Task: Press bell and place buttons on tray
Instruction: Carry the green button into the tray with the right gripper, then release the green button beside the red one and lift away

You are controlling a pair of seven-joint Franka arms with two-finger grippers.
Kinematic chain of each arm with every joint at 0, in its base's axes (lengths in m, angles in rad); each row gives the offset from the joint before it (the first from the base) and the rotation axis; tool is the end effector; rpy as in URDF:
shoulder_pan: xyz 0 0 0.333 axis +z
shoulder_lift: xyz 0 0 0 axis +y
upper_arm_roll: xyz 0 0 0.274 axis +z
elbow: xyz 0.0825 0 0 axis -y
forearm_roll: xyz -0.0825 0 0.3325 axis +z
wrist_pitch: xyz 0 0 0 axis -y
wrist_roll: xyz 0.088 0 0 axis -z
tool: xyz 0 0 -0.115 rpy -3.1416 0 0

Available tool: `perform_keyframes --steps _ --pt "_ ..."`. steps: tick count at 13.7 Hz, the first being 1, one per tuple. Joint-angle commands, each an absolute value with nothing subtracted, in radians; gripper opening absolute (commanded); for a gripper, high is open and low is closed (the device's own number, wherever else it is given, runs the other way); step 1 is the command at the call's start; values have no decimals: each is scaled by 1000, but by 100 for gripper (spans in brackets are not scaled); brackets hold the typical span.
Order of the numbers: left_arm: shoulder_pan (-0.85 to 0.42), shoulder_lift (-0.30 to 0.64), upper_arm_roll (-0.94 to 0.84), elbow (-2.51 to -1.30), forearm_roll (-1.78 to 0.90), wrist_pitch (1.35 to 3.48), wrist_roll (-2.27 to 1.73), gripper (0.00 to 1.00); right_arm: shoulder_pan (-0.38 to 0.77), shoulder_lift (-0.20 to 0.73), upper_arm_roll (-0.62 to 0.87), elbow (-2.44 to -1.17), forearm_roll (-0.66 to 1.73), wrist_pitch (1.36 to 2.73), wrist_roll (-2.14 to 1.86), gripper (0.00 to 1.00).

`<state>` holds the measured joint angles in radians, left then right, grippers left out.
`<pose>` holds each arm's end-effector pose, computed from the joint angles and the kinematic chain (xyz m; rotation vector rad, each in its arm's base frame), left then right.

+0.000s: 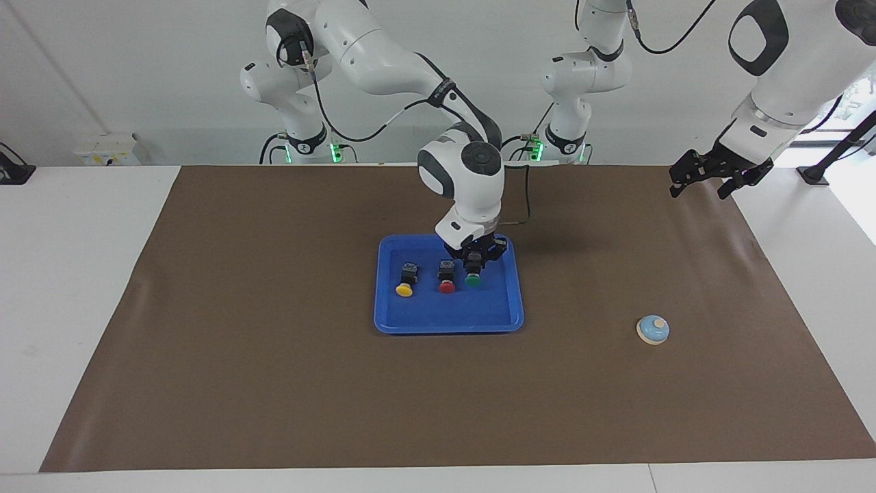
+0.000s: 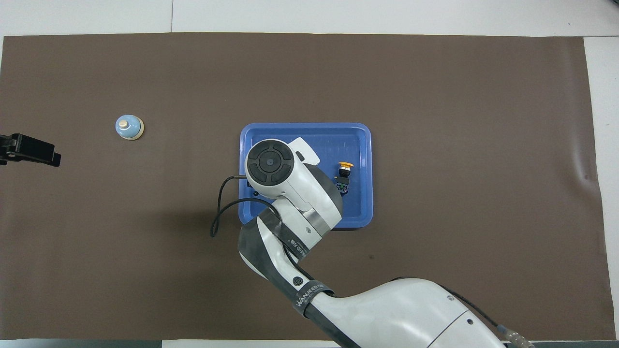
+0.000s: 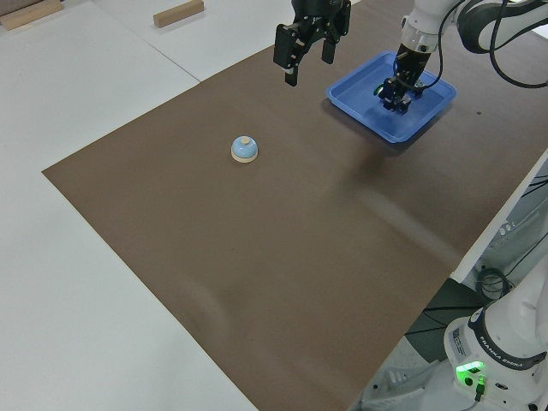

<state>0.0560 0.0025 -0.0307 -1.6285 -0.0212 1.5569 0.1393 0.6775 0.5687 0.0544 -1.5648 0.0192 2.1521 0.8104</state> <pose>0.4992 0.0102 0.5480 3.1073 -0.1765 -0.1122 0.4728 0.4201 0.2990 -3.0918 0.1512 0.0275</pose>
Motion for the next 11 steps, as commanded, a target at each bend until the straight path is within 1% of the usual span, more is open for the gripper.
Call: perform_keyframes --steps 1,3,5,6,7,9,11 --pt "57 0 -28 -1617 -20 1542 149 100 692 554 49 -1617 21 2195 769 0" --pt "57 0 -28 -1617 -20 1542 149 100 693 549 49 -1641 21 2221 735 0" --pt "57 0 -28 -1617 -20 1542 149 100 693 542 49 -1690 25 2284 735 0" --pt "57 0 -28 -1617 -20 1542 149 100 693 540 49 -1690 26 2278 736 25" --pt "57 0 -28 -1617 -20 1542 149 100 693 537 49 -1689 28 2275 744 99" --pt "57 0 -28 -1617 -20 1542 149 100 699 537 49 -1665 37 2235 784 100" --pt "57 0 -28 -1617 -20 1540 149 100 695 538 49 -1582 37 2134 850 100"
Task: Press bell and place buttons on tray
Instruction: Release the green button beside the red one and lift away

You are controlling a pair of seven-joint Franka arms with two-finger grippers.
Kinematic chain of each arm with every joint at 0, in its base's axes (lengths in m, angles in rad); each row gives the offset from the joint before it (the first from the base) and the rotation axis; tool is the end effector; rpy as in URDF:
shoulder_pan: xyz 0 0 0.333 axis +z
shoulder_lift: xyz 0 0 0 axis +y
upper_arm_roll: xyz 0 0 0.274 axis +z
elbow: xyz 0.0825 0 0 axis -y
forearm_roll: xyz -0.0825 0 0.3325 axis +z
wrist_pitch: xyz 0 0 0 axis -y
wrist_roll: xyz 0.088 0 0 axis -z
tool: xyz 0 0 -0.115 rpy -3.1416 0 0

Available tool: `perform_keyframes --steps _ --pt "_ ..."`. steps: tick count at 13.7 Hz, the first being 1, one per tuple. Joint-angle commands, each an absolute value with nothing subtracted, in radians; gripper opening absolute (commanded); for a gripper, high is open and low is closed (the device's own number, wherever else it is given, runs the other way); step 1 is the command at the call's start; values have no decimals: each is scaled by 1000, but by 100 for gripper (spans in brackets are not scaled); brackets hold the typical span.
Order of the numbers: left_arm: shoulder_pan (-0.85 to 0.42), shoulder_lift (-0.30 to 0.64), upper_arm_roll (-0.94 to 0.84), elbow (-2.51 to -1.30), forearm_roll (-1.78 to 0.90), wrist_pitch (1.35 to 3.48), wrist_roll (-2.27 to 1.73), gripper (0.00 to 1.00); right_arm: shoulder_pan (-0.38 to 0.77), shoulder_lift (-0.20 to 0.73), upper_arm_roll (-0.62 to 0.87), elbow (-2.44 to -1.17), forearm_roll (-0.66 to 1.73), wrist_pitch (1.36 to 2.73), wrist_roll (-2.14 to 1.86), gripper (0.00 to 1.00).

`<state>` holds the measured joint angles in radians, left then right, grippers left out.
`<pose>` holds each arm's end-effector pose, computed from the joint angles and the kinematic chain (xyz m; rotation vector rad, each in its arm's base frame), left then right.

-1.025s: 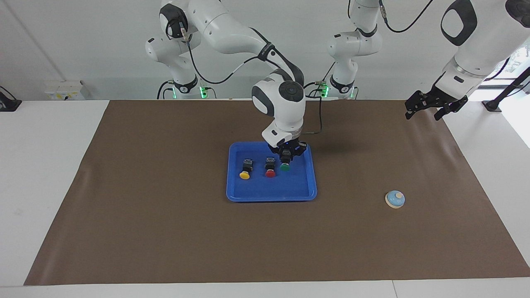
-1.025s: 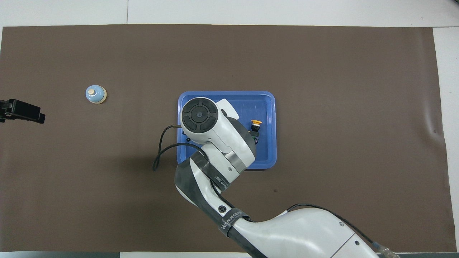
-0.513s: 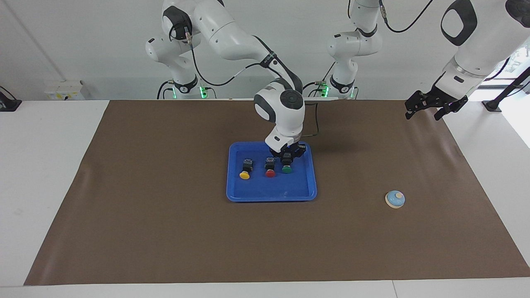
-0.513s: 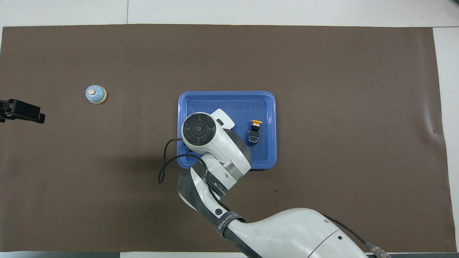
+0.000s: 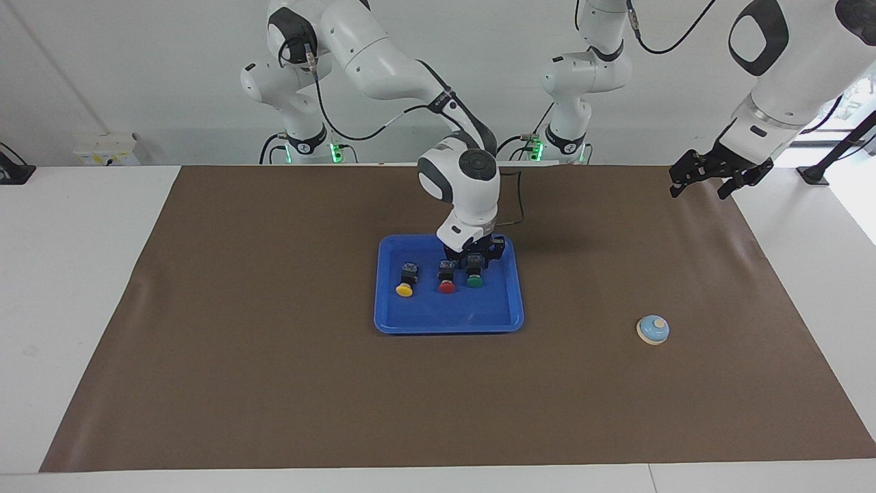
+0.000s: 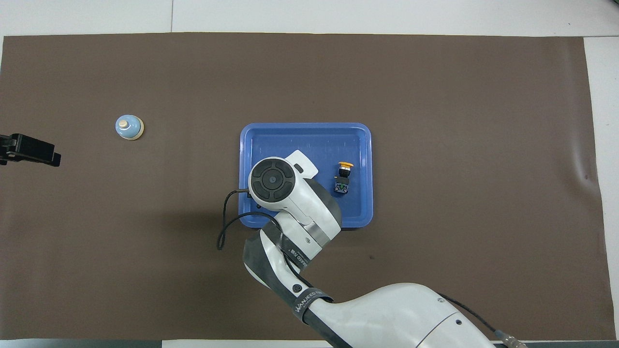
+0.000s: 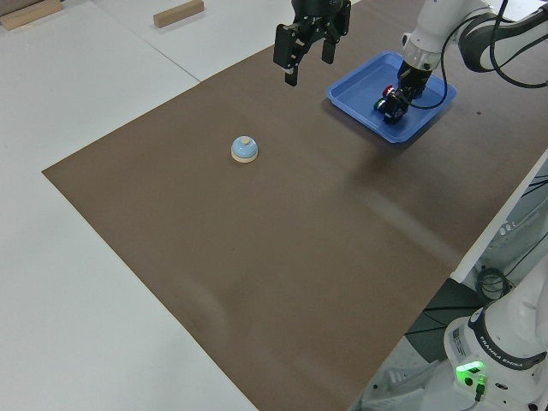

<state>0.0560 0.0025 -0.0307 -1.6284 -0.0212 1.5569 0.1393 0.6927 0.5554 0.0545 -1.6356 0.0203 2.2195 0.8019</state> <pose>0.4992 0.0102 0.5480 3.1073 -0.1765 -0.1121 0.4600 0.4222 0.2842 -3.0868 0.1163 0.0164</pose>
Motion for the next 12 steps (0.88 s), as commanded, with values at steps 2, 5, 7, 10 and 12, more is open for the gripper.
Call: perform_keyframes --steps 2,5,7,10,12 --pt "57 0 -28 -1617 -20 1542 149 100 680 532 46 -1502 58 2013 850 100" --pt "57 0 -28 -1617 -20 1542 149 100 628 471 38 -1428 84 1869 845 100" --pt "57 0 -28 -1617 -20 1542 149 100 559 395 37 -1431 80 1810 822 100" --pt "57 0 -28 -1617 -20 1542 149 100 438 316 35 -1433 66 1738 683 100" --pt "48 0 -29 -1617 -20 1545 143 100 355 279 34 -1434 64 1682 548 100"
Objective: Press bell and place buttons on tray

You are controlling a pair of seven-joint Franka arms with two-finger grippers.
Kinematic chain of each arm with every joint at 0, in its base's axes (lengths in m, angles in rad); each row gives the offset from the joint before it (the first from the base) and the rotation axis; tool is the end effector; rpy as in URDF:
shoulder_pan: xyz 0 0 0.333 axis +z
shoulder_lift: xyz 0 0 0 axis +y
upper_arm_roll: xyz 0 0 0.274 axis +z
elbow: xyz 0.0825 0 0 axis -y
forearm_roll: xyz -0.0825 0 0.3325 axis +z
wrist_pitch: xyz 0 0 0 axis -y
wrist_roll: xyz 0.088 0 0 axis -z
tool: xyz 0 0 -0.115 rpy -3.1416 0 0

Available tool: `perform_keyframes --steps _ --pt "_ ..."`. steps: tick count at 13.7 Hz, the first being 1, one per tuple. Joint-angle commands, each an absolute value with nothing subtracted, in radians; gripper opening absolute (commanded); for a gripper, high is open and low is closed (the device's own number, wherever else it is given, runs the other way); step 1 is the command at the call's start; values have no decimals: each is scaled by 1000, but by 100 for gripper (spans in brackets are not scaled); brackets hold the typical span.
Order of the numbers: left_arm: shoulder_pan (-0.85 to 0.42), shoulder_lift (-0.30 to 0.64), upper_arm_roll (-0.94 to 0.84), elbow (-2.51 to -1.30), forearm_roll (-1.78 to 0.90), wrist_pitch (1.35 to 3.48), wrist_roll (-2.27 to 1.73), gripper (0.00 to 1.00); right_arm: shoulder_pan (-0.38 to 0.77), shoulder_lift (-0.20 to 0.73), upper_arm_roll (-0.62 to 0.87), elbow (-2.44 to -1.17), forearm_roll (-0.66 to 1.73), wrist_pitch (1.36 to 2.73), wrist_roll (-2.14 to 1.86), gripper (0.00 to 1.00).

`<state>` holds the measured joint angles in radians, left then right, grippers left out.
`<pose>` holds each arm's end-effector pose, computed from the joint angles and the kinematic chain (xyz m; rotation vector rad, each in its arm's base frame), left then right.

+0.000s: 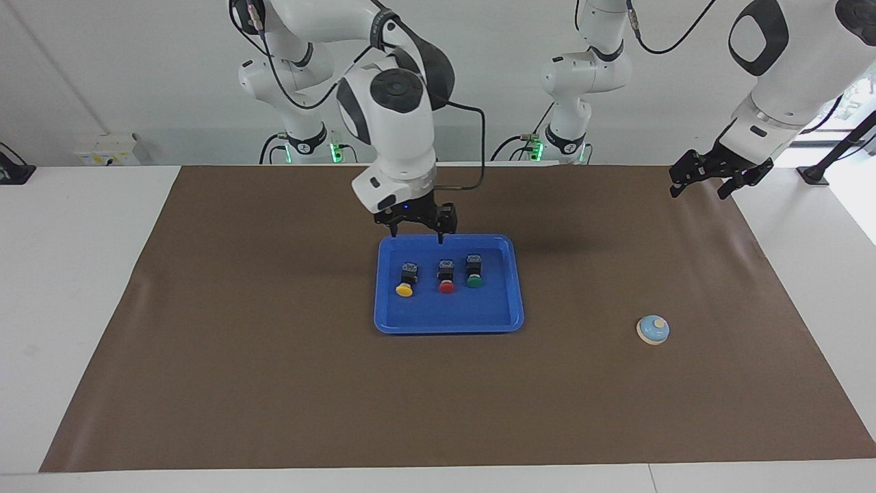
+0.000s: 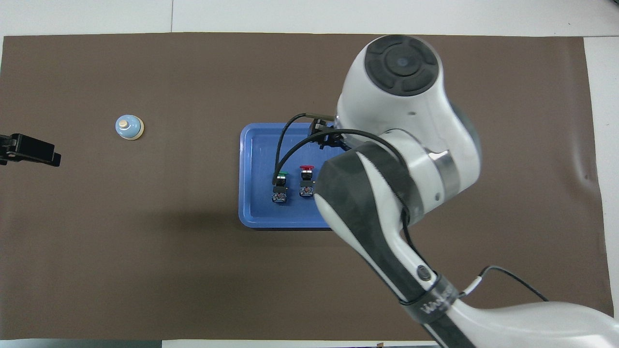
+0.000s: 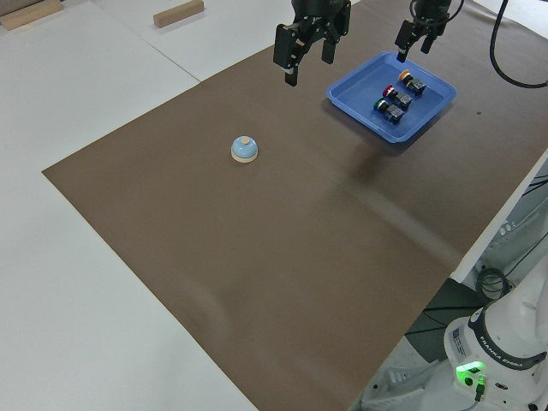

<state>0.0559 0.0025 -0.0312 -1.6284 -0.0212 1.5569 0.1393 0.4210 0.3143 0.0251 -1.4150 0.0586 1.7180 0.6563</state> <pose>0.4992 0.0099 0.5480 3.1072 -0.1775 -0.1121 0.5316 0.2587 0.4813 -3.0720 0.3398 0.0679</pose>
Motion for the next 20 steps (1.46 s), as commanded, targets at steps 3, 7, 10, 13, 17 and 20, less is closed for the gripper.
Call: perform_keyframes --steps 3,7,10,13,17,20 --pt "44 0 -35 -1617 -20 1546 140 100 226 226 35 -1450 35 1622 311 100" --pt "52 2 -34 -1618 -20 1586 72 100 94 161 35 -1456 23 1554 94 100" --pt "57 0 -34 -1618 -18 1586 52 100 57 77 35 -1509 -5 1525 32 100" --pt "58 0 -32 -1618 -14 1588 49 100 38 -26 35 -1606 -6 1516 35 100" --pt "67 11 -28 -1632 -14 1672 51 25 14 -49 40 -1651 -6 1528 31 100" --pt "68 81 -28 -1640 -14 1765 48 0 9 -49 40 -1652 -6 1528 31 100"
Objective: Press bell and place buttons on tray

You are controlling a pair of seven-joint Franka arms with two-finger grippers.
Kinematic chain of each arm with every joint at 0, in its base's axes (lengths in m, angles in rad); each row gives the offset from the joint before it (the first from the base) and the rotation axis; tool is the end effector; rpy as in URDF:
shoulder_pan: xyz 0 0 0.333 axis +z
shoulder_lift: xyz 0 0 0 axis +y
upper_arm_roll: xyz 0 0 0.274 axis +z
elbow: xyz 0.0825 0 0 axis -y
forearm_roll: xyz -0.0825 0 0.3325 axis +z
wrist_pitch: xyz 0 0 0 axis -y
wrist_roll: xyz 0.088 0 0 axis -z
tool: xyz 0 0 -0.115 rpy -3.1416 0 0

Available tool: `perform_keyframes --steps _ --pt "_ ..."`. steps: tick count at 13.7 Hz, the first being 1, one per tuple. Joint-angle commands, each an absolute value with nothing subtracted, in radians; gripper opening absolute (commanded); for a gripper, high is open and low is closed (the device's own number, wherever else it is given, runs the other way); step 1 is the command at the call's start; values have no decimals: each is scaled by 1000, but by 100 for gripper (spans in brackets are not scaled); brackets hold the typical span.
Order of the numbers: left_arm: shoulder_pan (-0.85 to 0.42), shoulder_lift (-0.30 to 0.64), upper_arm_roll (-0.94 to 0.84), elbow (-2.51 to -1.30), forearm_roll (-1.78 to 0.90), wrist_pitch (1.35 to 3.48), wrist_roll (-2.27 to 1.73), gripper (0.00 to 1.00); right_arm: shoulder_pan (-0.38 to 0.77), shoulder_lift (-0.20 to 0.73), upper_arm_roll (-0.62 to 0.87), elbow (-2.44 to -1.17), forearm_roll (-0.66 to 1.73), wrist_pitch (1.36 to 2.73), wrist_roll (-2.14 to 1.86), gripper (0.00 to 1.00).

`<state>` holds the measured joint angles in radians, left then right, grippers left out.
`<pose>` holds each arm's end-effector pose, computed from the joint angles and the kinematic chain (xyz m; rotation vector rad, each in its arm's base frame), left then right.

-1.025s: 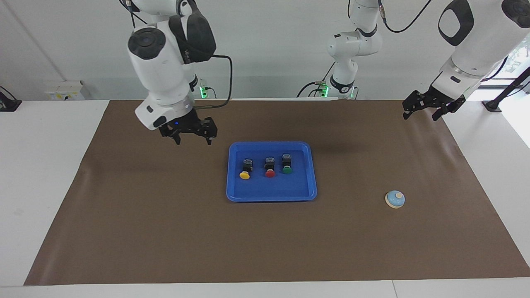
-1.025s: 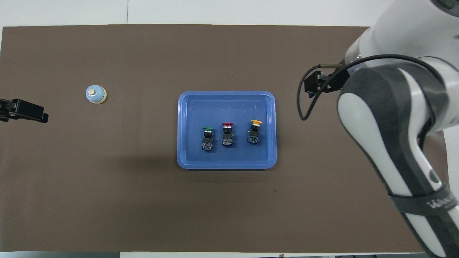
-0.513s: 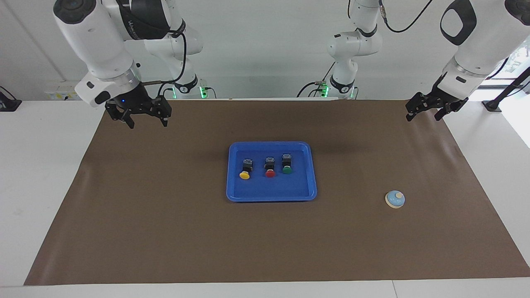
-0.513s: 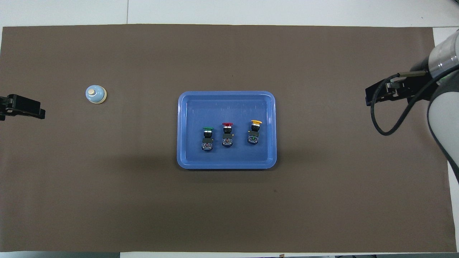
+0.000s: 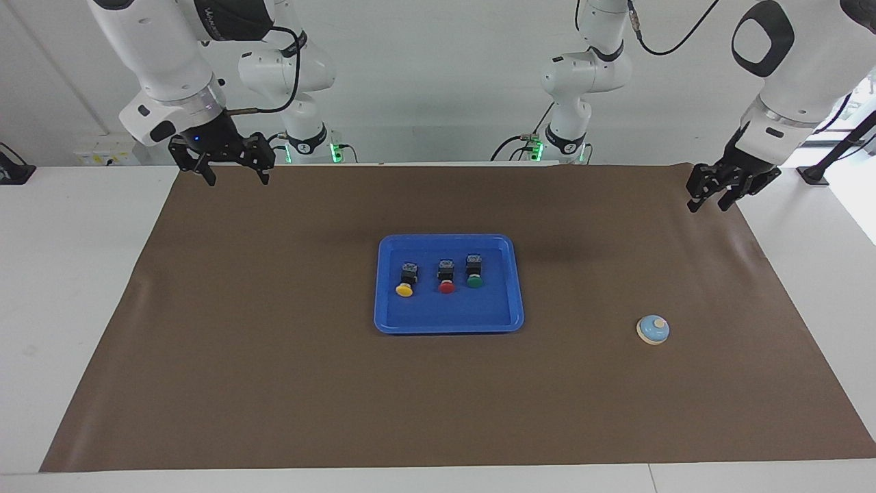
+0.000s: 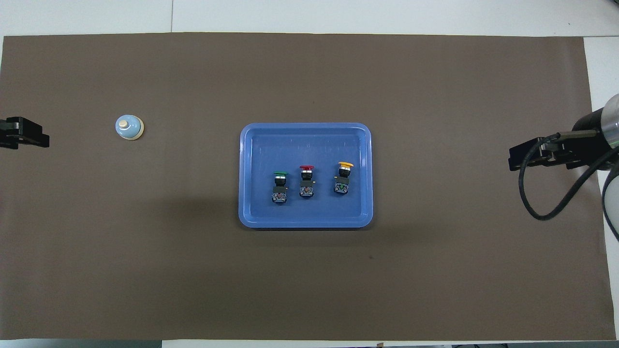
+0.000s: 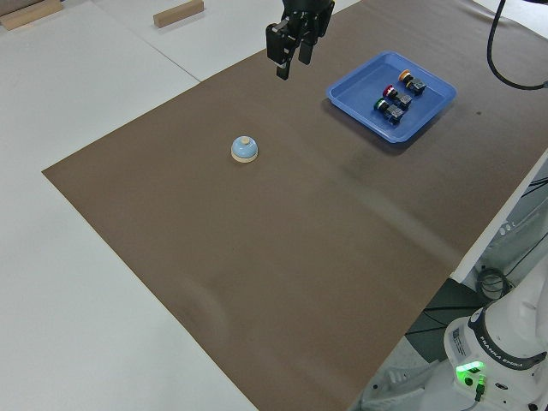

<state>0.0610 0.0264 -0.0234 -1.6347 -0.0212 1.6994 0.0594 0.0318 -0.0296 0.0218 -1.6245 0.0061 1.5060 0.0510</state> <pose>0.5203 0.0175 0.5454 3.1210 -0.0304 0.0614 0.4854 0.0269 0.5614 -3.1377 -0.0042 0.1398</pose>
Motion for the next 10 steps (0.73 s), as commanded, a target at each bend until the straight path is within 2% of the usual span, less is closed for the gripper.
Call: perform_keyframes --steps 1,7,10 --pt "67 116 -28 -1637 -14 1798 48 0 9 -49 40 -1651 -6 1528 31 100" --pt "68 329 -26 -1643 -11 2035 35 0 11 -49 38 -1643 -2 1519 38 100" --pt "57 362 -26 -1690 -11 2135 12 0 12 -51 38 -1646 -3 1514 37 100"
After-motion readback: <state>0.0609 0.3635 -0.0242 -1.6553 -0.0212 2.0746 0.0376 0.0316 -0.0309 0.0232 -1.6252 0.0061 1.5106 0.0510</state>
